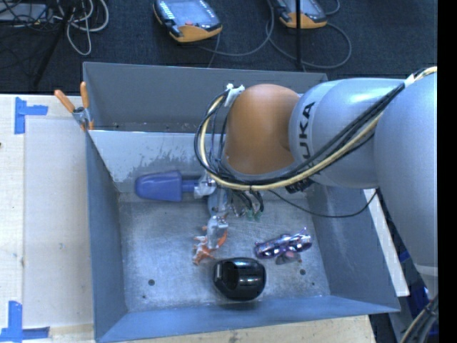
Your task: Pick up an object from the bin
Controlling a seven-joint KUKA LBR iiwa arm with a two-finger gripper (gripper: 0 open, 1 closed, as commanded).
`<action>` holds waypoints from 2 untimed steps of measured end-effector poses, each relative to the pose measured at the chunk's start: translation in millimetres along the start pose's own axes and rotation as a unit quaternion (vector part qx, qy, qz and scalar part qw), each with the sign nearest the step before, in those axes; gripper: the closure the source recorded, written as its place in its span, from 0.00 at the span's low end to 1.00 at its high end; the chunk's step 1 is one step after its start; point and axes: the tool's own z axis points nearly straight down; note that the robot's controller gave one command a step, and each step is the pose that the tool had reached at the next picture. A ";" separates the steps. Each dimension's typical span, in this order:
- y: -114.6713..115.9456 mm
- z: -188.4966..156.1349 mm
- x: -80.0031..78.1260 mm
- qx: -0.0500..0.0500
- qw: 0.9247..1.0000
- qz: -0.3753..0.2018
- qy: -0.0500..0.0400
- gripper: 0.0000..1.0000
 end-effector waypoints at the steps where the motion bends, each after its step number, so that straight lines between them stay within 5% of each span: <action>1: -29.4 11.3 -4.1 0.000 1.000 0.017 -0.001 0.00; 2: -31.4 37.1 -5.9 0.000 0.989 -0.150 -0.001 0.00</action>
Offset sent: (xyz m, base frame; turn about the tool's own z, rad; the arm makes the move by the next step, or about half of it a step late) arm 0.0095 -0.0308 -0.0527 -0.4273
